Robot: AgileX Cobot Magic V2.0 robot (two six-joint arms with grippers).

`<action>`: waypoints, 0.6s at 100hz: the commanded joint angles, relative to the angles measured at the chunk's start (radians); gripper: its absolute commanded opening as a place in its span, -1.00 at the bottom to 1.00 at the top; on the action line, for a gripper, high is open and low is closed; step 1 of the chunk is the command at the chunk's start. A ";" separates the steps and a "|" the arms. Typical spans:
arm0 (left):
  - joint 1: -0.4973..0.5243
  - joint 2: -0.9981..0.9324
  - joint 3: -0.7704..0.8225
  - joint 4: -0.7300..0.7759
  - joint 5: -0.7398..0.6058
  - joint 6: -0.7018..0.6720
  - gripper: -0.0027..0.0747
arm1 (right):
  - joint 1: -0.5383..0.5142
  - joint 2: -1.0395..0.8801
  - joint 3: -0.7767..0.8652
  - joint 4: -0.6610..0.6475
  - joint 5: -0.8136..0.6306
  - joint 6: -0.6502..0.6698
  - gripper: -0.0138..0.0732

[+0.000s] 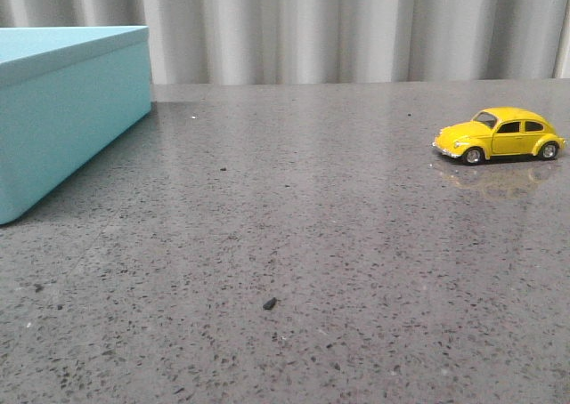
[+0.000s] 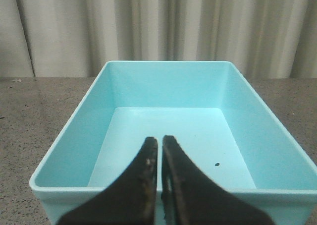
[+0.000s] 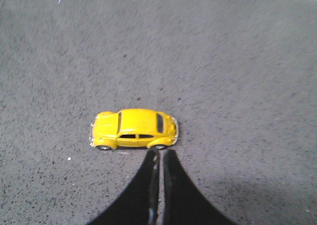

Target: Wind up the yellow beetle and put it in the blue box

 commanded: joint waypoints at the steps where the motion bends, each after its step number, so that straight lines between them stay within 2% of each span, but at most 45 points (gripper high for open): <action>1: 0.001 0.017 -0.035 -0.008 -0.066 -0.003 -0.99 | 0.018 0.084 -0.113 -0.001 0.015 -0.006 -0.82; 28: 0.001 0.017 -0.035 -0.008 -0.066 -0.003 -0.99 | 0.079 0.337 -0.333 0.000 0.188 -0.006 -0.82; 60: 0.001 0.017 -0.035 -0.012 -0.064 -0.003 -0.99 | 0.088 0.518 -0.458 0.033 0.308 -0.002 -0.82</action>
